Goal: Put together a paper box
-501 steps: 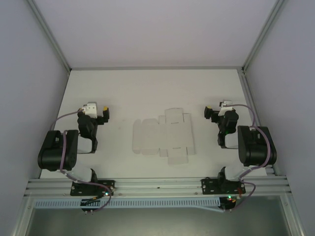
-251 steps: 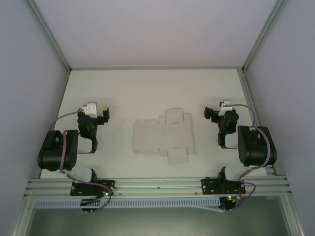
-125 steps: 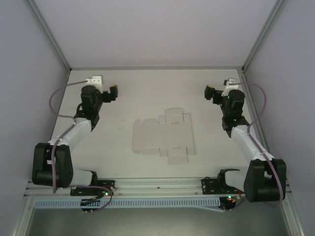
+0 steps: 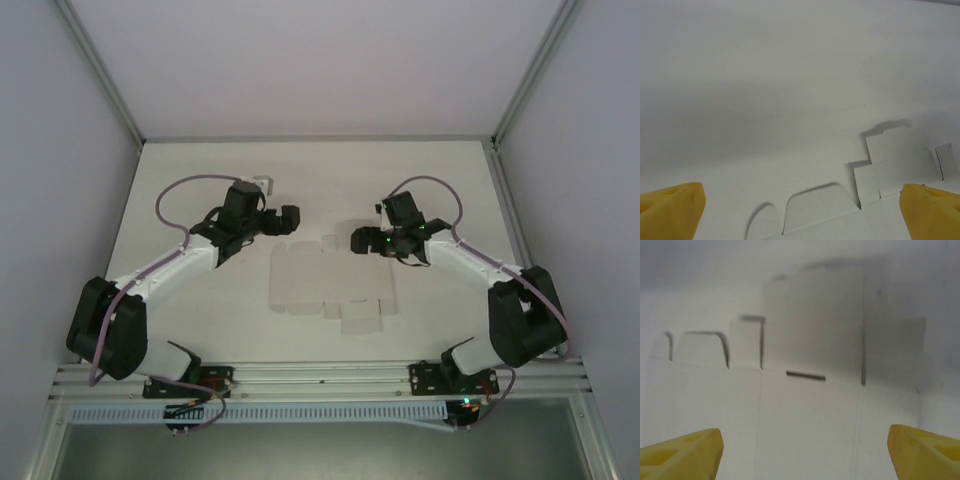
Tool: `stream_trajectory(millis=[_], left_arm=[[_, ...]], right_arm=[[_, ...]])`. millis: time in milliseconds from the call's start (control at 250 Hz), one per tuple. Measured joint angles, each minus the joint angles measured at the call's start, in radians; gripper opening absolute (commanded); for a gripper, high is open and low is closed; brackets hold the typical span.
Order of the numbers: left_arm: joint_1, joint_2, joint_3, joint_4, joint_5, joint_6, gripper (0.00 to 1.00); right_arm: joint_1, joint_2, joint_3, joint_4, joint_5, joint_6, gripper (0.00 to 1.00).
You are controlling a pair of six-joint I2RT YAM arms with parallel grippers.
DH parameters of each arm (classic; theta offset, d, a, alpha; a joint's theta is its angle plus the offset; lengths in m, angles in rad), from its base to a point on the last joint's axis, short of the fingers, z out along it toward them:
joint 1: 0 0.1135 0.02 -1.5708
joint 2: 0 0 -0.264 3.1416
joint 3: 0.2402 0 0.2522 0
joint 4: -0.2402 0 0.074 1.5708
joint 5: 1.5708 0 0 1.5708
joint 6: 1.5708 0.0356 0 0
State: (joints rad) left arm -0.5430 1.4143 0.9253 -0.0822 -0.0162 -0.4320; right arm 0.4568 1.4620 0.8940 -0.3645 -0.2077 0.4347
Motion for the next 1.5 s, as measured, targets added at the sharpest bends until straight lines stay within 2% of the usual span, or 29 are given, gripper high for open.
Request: stream_trajectory(millis=[287, 735, 862, 978, 1130, 1497], left_arm=[[0.0, -0.01, -0.095, -0.01, 0.06, -0.077, 1.0], [0.003, -0.031, -0.182, -0.036, 0.143, -0.141, 1.0], [0.021, -0.048, -0.246, 0.0, 0.224, -0.169, 1.0], [0.039, -0.039, -0.266, 0.043, 0.295, -0.195, 0.94], [0.06, -0.029, -0.3, 0.132, 0.384, -0.221, 0.93], [0.099, 0.038, -0.3, 0.101, 0.384, -0.214, 0.91]], right_arm=[[-0.002, 0.124, -0.073, 0.055, -0.031, 0.049, 0.84], [-0.027, 0.121, -0.118, 0.169, -0.033, 0.069, 0.84], [-0.029, 0.116, -0.131, 0.196, -0.034, 0.072, 0.84], [-0.033, 0.109, -0.146, 0.22, -0.037, 0.072, 0.84], [-0.04, 0.101, -0.163, 0.246, -0.052, 0.073, 0.84], [-0.043, 0.078, -0.199, 0.292, -0.06, 0.074, 0.84]])
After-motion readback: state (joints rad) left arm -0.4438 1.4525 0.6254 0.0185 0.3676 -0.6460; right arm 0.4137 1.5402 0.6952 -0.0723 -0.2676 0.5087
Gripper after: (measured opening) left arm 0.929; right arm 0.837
